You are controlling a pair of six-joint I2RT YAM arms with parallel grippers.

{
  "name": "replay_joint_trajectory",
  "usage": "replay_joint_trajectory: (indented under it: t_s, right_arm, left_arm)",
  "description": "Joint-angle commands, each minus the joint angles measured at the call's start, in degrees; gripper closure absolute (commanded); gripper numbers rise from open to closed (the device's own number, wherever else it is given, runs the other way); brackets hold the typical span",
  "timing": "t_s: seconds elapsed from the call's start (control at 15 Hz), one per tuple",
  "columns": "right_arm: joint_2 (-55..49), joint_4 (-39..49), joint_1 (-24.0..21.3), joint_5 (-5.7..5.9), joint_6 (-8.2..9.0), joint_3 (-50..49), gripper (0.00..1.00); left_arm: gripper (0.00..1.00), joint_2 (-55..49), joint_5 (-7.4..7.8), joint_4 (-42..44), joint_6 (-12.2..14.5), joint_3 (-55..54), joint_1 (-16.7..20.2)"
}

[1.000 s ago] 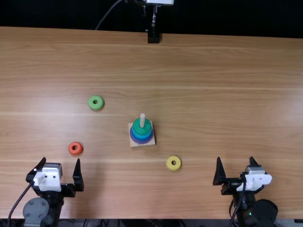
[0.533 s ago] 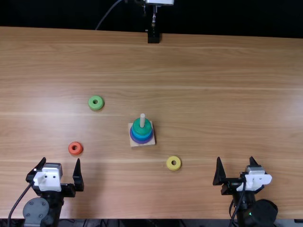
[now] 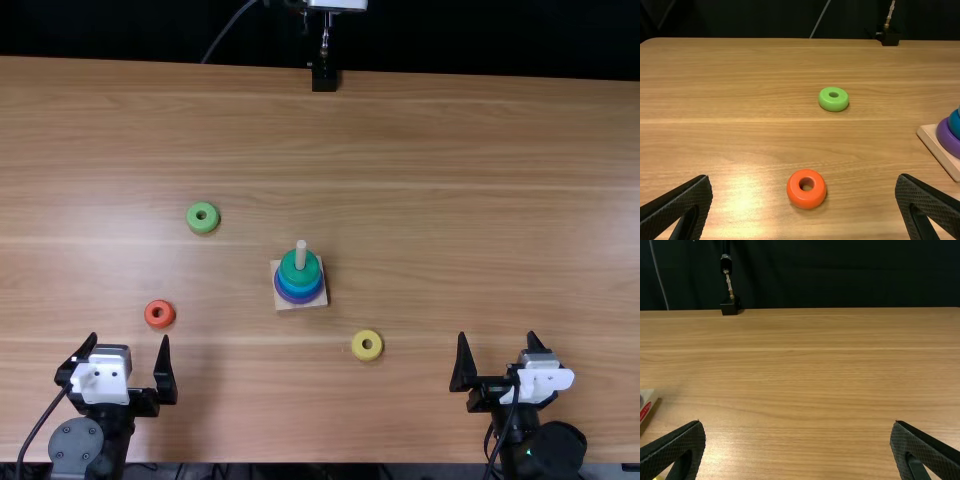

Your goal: Build the Hanoi tower: stack the rings onto the peg from bottom to top in this color order: purple, dark blue, light blue, dark green, light green, yellow, orange.

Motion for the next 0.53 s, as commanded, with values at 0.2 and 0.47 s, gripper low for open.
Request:
replay_joint_trajectory:
  t_s: [0.2, 0.47]
  right_arm:
    - [-1.06, -4.85, -0.75, -0.47, -0.23, -3.15, 0.00]
    - [-1.06, -4.85, -0.75, -0.47, -0.23, -3.15, 0.00]
  left_arm:
    - [0.00, 6.80, 2.69, -0.21, 0.52, 4.90, 1.29]
    - [0.00, 17.97, 3.00, -10.33, 0.52, 20.28, 2.79]
